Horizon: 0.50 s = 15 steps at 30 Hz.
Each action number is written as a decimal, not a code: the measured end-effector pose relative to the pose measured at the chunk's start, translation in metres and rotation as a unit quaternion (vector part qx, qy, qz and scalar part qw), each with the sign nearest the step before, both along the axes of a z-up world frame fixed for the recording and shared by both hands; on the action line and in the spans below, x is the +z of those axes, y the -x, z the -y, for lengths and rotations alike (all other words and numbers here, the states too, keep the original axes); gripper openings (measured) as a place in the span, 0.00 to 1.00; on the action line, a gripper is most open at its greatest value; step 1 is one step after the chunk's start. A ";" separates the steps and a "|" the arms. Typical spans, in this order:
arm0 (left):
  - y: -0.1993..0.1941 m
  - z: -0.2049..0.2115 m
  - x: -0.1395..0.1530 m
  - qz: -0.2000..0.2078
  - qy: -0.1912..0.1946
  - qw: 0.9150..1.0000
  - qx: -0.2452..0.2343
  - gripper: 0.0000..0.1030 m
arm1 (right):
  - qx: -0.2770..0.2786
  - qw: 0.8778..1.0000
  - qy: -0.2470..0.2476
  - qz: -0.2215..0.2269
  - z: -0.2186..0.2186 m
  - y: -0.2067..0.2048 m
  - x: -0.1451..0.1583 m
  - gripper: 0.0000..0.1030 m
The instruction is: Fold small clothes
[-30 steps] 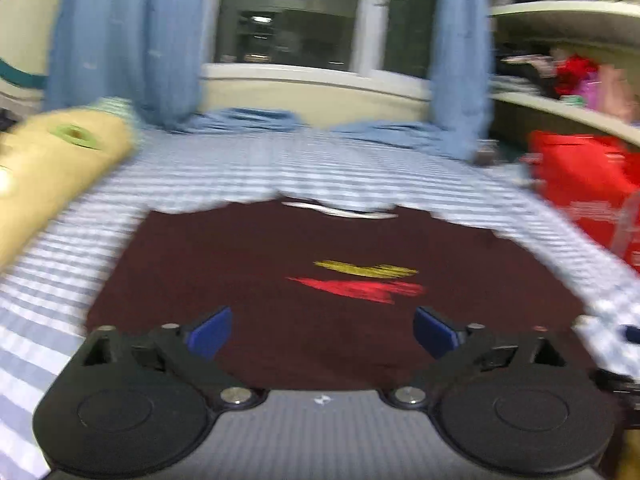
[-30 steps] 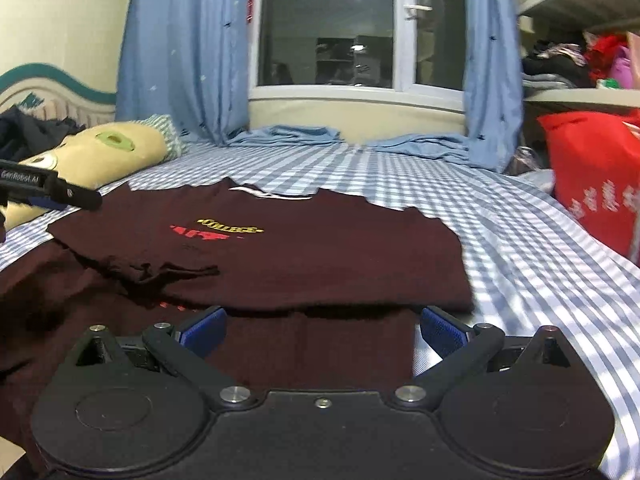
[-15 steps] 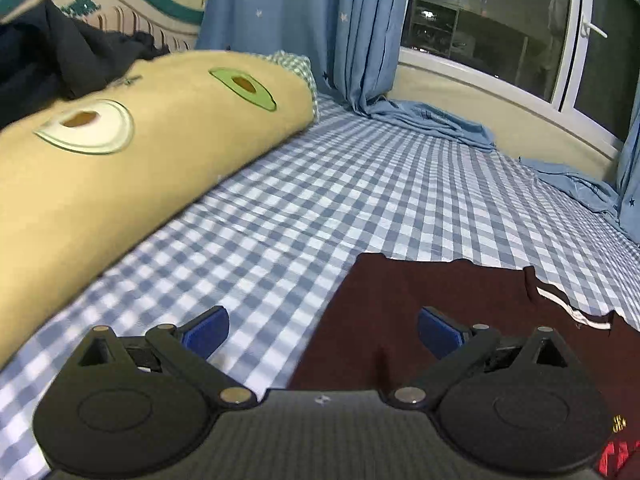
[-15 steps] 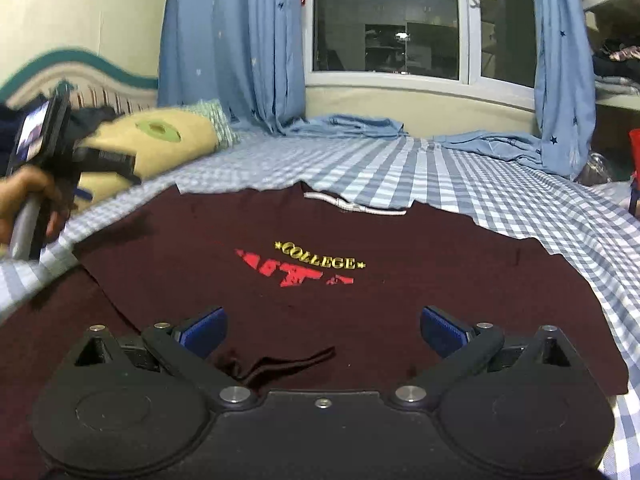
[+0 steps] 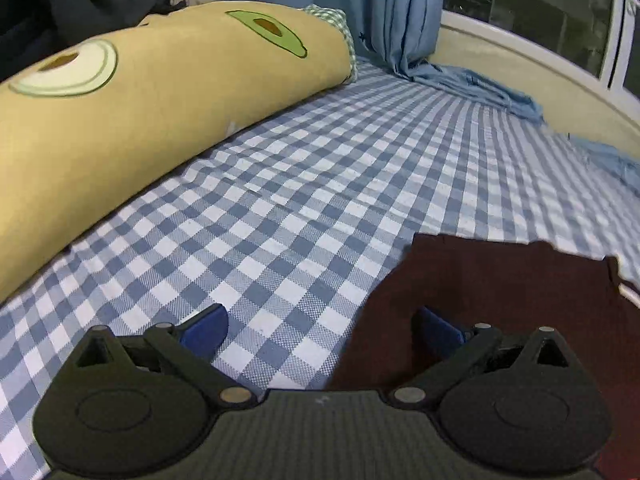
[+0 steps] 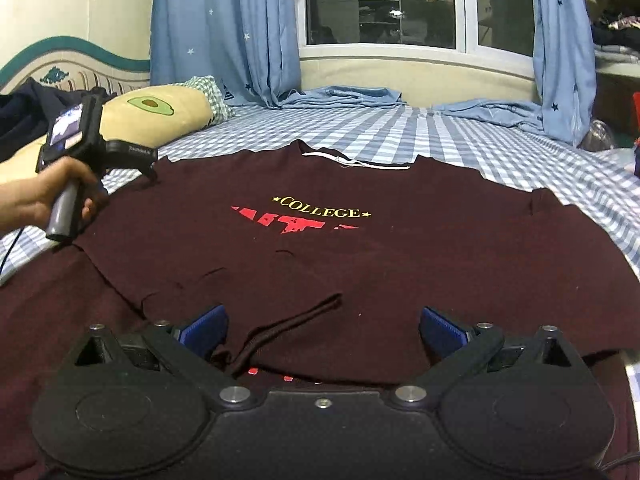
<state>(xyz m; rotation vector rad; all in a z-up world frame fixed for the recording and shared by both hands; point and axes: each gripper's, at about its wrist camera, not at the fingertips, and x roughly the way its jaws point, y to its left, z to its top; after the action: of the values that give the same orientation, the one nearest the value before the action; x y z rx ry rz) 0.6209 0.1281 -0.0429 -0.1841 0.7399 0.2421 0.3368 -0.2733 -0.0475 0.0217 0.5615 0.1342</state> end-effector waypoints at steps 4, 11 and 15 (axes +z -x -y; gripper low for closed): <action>0.000 0.002 0.002 -0.003 -0.004 1.000 0.002 1.00 | -0.002 1.000 0.001 0.005 -0.001 0.002 0.000 1.00; 0.007 -0.007 0.022 0.066 0.027 0.997 0.026 0.99 | -0.005 1.000 0.006 0.015 -0.002 0.006 0.000 1.00; -0.006 -0.005 0.016 0.056 0.025 0.998 0.020 0.99 | -0.005 1.000 -0.005 0.010 0.002 0.006 0.000 1.00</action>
<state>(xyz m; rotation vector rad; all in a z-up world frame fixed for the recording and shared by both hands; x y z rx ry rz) 0.6267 0.1333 -0.0265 -0.2583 0.6325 0.2495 0.3310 -0.2750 -0.0477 0.0334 0.5404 0.1280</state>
